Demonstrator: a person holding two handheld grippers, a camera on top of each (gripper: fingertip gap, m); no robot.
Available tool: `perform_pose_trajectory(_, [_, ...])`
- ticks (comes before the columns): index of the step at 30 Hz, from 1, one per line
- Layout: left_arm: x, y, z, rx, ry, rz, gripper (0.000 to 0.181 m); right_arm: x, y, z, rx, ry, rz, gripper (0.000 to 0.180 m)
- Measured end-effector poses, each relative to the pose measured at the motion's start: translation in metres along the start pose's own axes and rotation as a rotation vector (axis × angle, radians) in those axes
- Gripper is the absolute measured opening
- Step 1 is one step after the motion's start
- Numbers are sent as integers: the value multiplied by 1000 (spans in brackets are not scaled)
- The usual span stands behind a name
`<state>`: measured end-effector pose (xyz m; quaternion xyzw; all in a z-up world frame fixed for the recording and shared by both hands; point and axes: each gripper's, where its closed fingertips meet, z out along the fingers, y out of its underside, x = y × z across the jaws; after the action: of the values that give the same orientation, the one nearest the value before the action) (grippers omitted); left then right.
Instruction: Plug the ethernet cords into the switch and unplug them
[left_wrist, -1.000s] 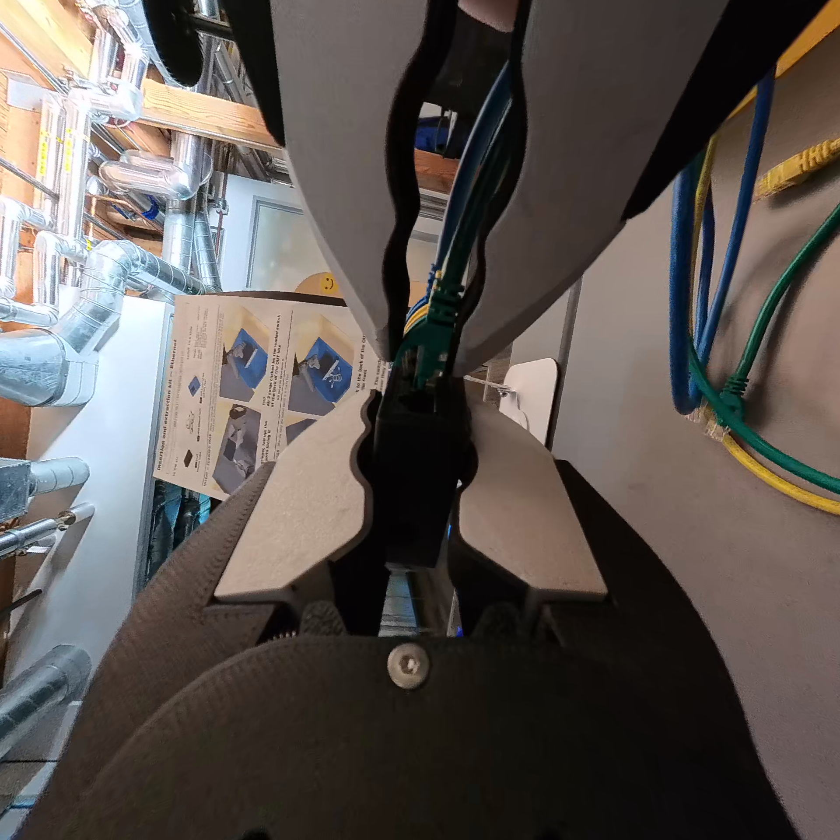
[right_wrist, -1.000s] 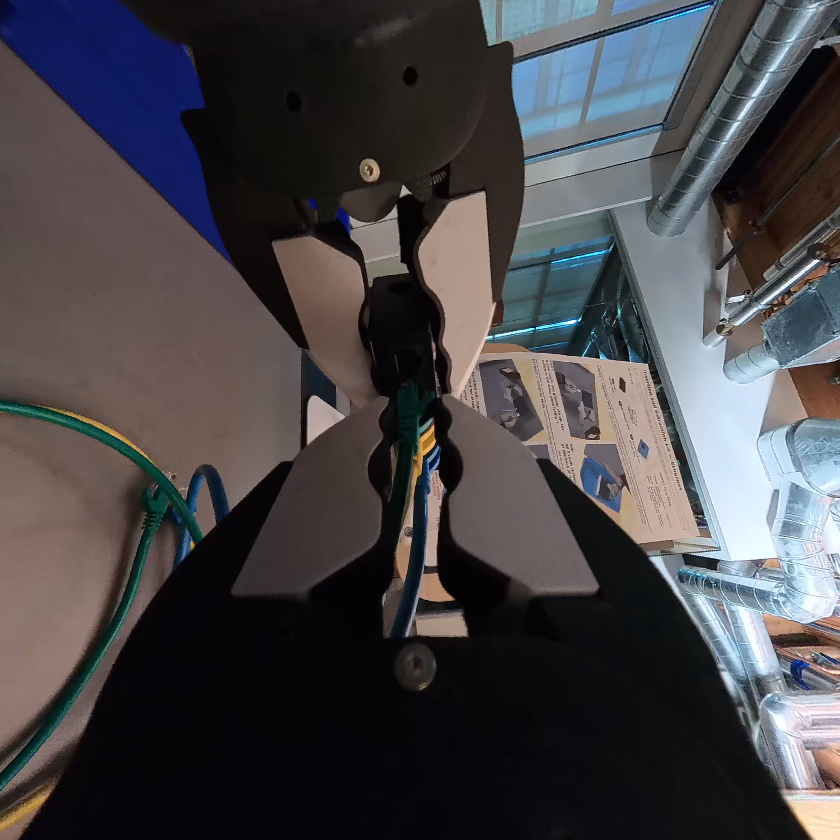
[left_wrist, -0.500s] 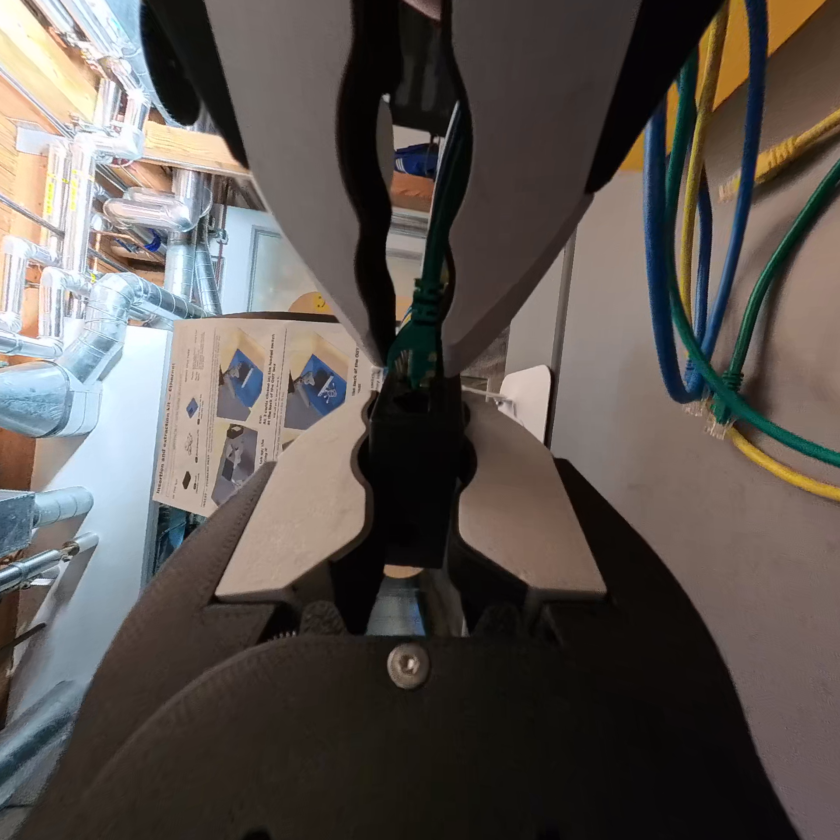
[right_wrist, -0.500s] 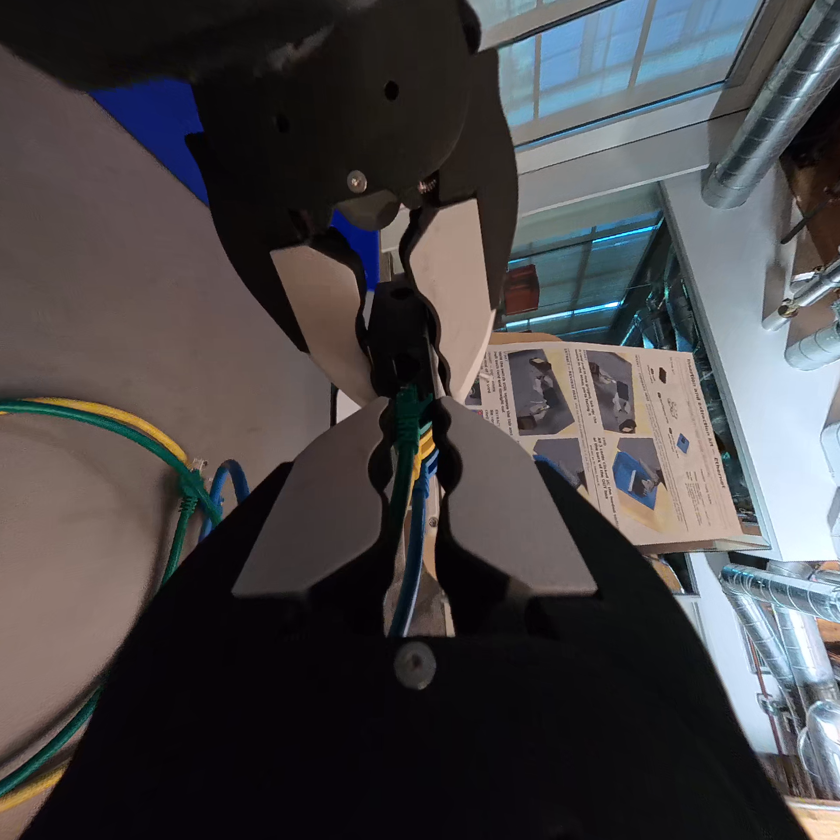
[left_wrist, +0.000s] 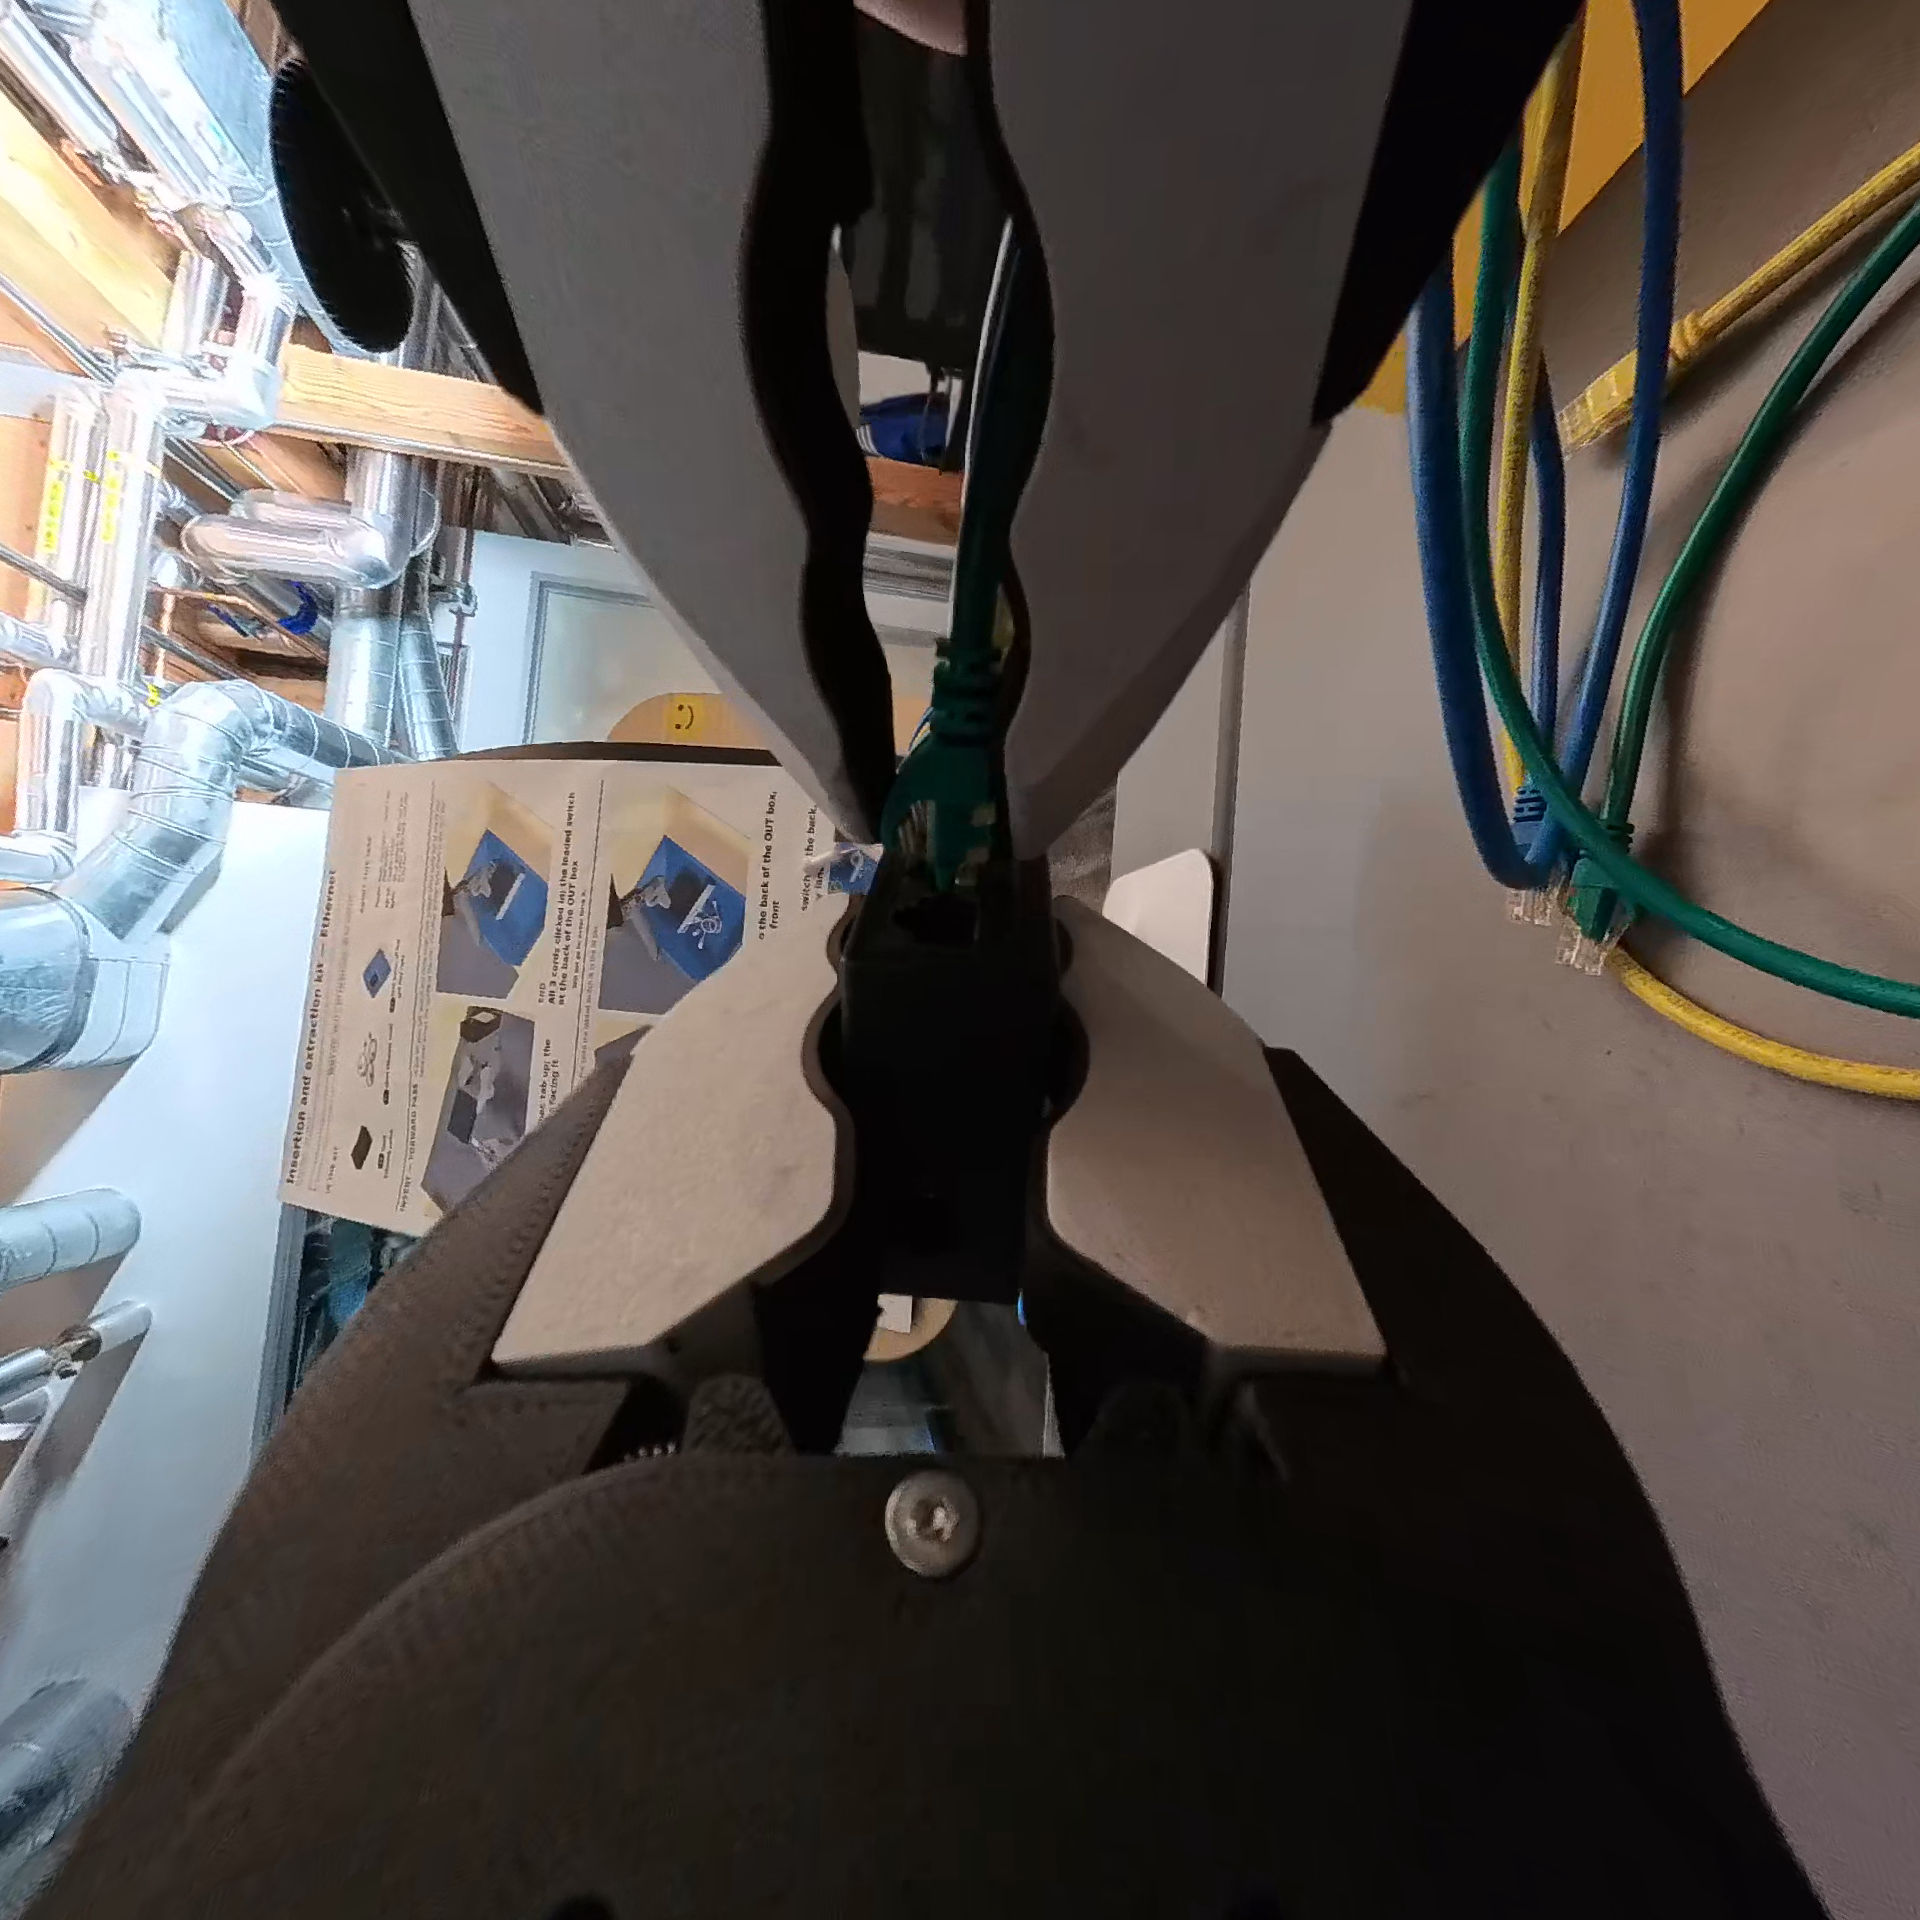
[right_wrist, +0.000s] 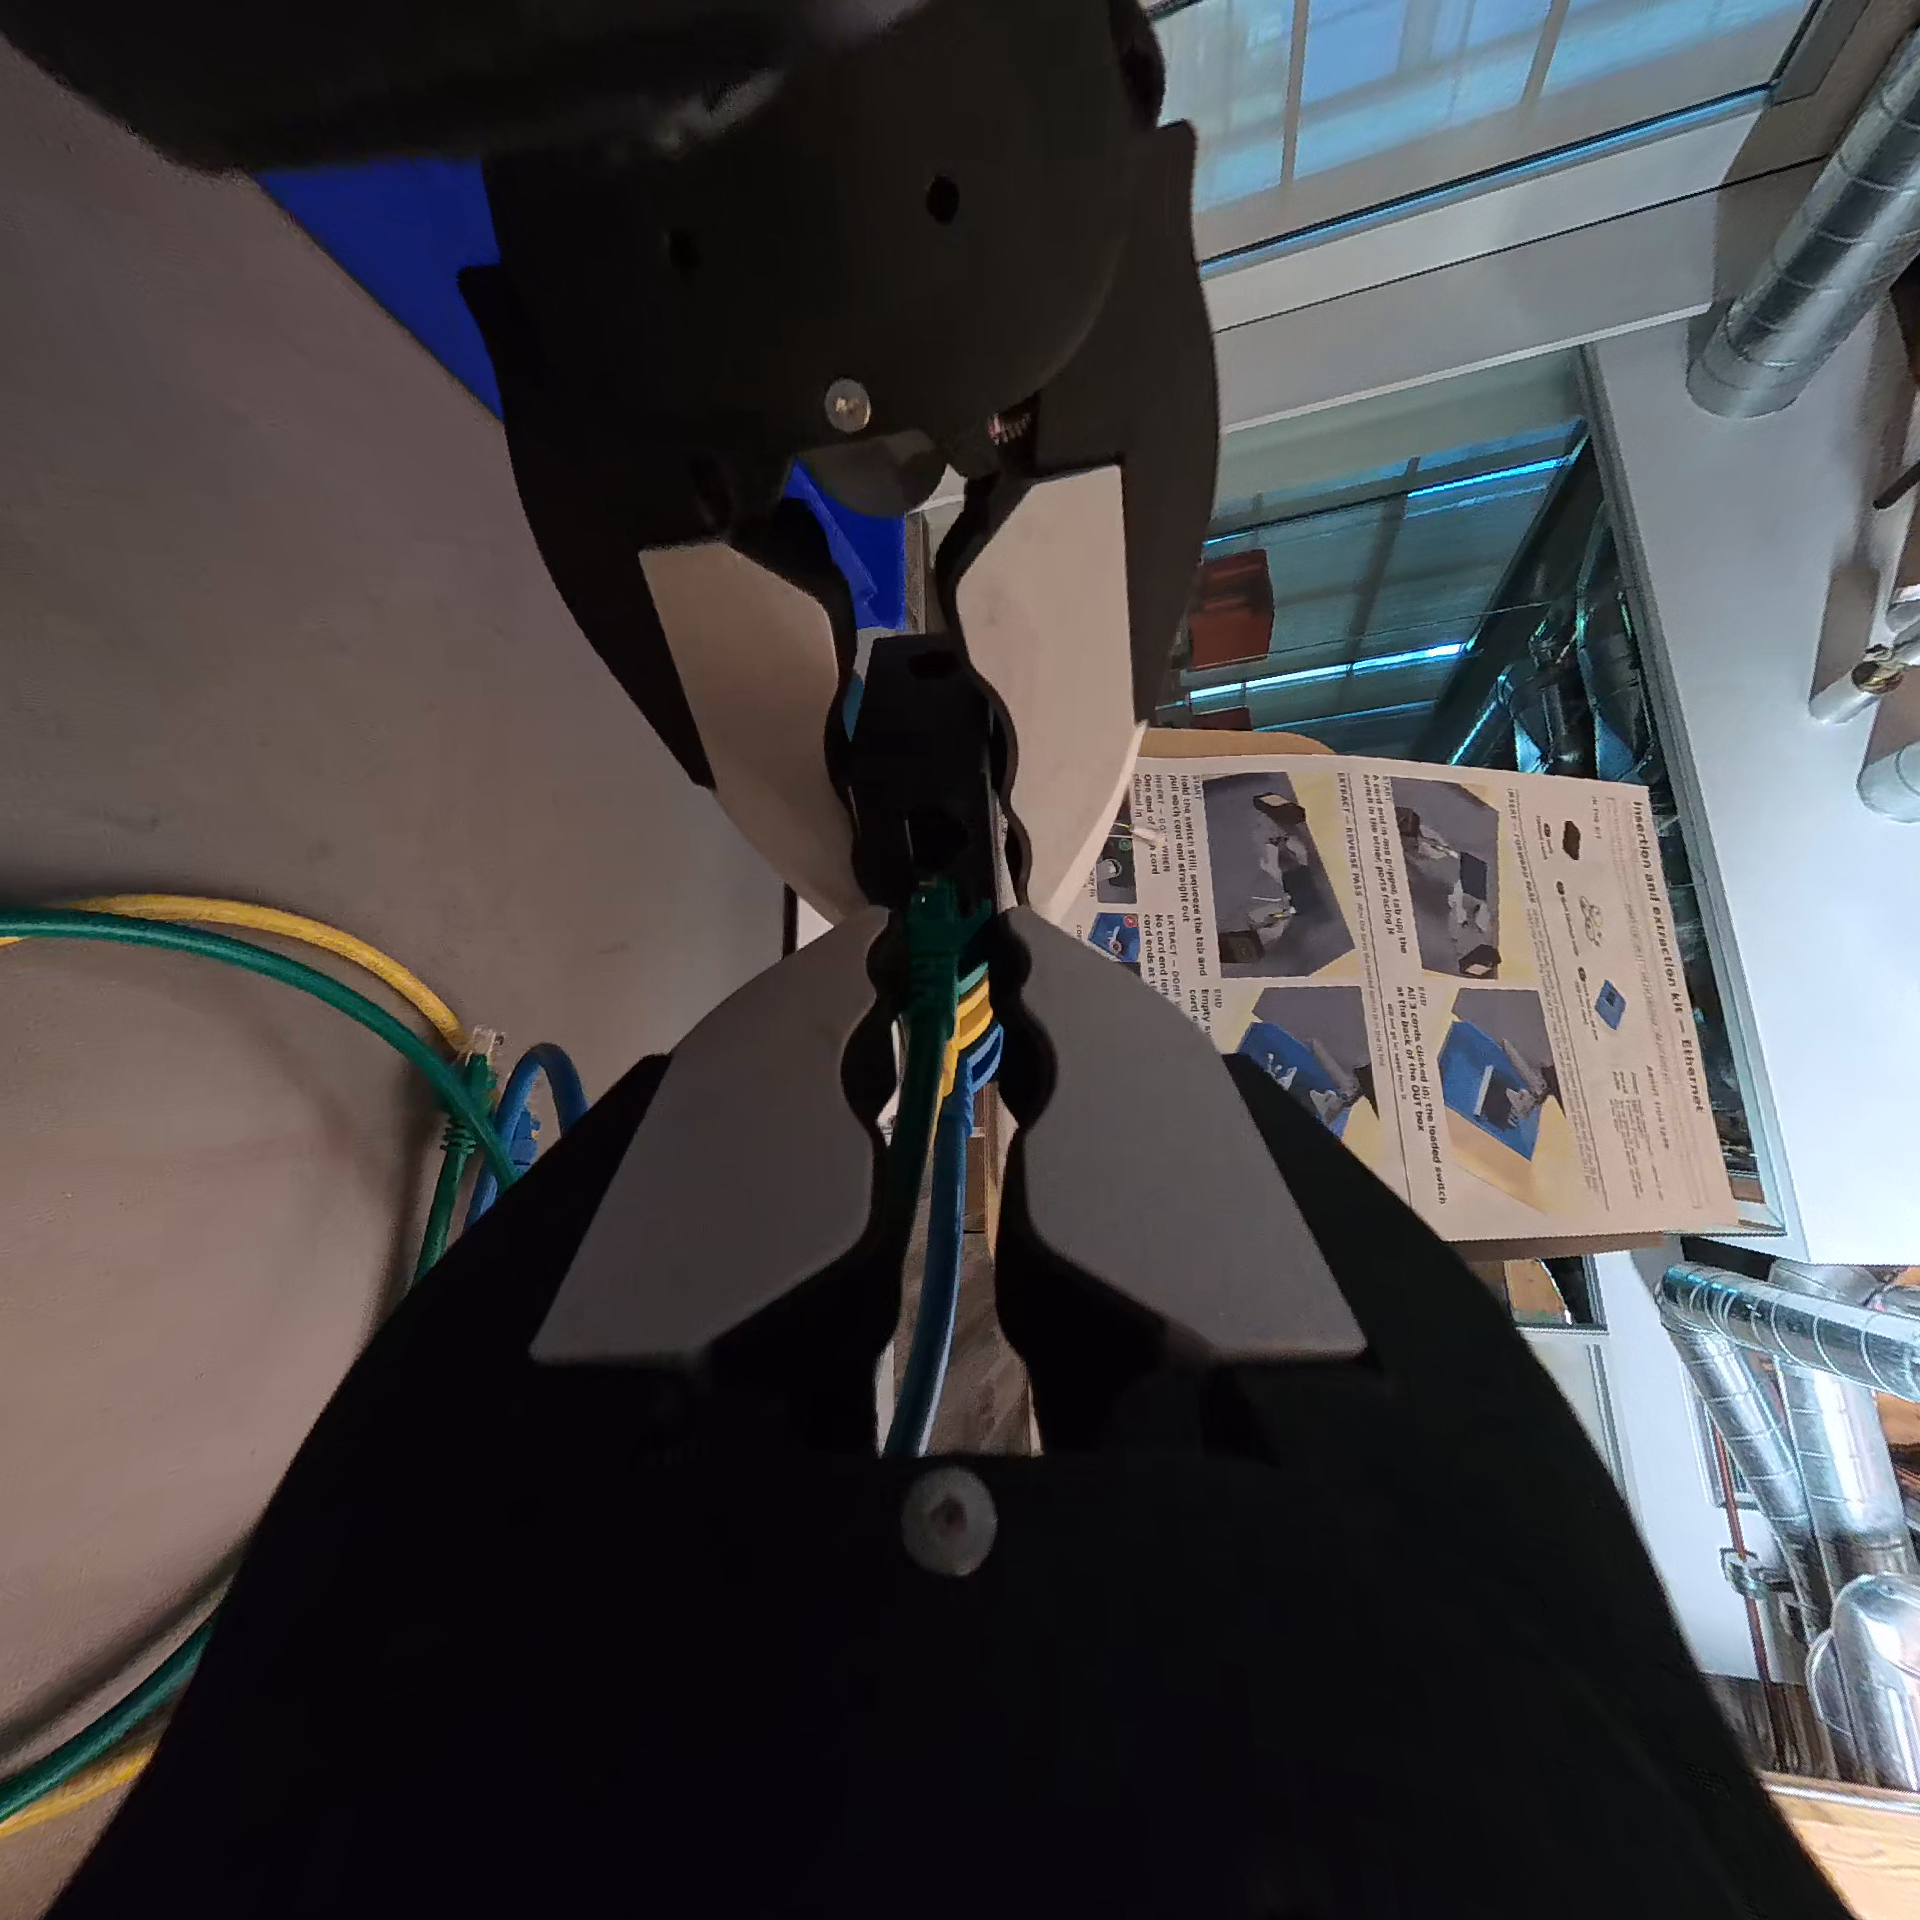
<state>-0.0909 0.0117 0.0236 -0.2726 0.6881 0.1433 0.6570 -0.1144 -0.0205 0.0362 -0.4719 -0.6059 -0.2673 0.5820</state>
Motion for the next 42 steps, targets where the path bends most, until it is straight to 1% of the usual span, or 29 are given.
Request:
perform_pose_trajectory(8, [0,-1,-2,26,5,-21,29,0,-2,-1,-4,-10,1,15])
perform_pose_trajectory(16, [-1,0,-5,47,-7,3,29,-1,-4,0,1,-10,7,16])
perform_pose_trajectory(42, [-1,1,-8,35,-4,17,29,-1,-5,0,15,-5,10,16])
